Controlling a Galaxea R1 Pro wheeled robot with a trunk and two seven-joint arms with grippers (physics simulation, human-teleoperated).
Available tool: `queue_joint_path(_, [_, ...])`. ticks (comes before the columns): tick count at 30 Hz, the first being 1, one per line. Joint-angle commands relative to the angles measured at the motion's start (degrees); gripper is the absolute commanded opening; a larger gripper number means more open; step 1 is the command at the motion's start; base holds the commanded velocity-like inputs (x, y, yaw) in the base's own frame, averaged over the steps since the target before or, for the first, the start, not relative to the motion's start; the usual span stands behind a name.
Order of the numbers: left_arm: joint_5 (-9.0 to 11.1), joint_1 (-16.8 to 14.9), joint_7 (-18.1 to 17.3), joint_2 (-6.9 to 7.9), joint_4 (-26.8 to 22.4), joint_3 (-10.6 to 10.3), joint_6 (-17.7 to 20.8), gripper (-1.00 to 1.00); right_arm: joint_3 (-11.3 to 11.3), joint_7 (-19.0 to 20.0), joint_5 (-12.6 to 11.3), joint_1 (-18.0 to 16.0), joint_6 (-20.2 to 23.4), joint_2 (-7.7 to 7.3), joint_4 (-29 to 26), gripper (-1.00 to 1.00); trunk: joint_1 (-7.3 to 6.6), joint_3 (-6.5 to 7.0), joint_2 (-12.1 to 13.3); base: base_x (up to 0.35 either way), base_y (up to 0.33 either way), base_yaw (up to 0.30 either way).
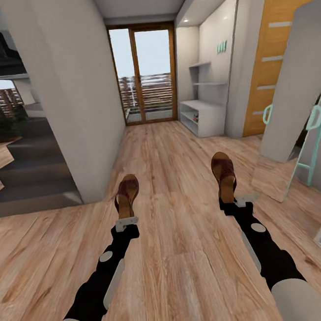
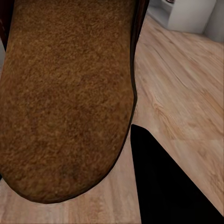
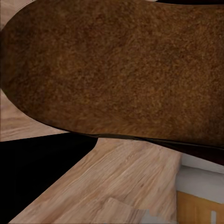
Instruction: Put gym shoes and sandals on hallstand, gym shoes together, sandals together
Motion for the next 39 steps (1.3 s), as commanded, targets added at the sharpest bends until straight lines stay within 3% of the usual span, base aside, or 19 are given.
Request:
queue_joint_path(1, [0.29, -0.03, 0.37, 0.03, -0.10, -0.16, 0.31, -1.00, 0.00, -0.10, 0.40, -0.01, 0.38, 0.00, -0.11, -1.00, 0.02, -0.05, -0.02, 0.348, 0.000, 0.057])
queue_joint_path(39, [0.29, -0.03, 0.37, 0.03, -0.11, -0.16, 0.31, -1.00, -0.02, -0.10, 0.39, -0.01, 0.38, 0.00, -0.10, -1.00, 0.02, -0.04, -0.02, 0.348, 0.000, 0.003])
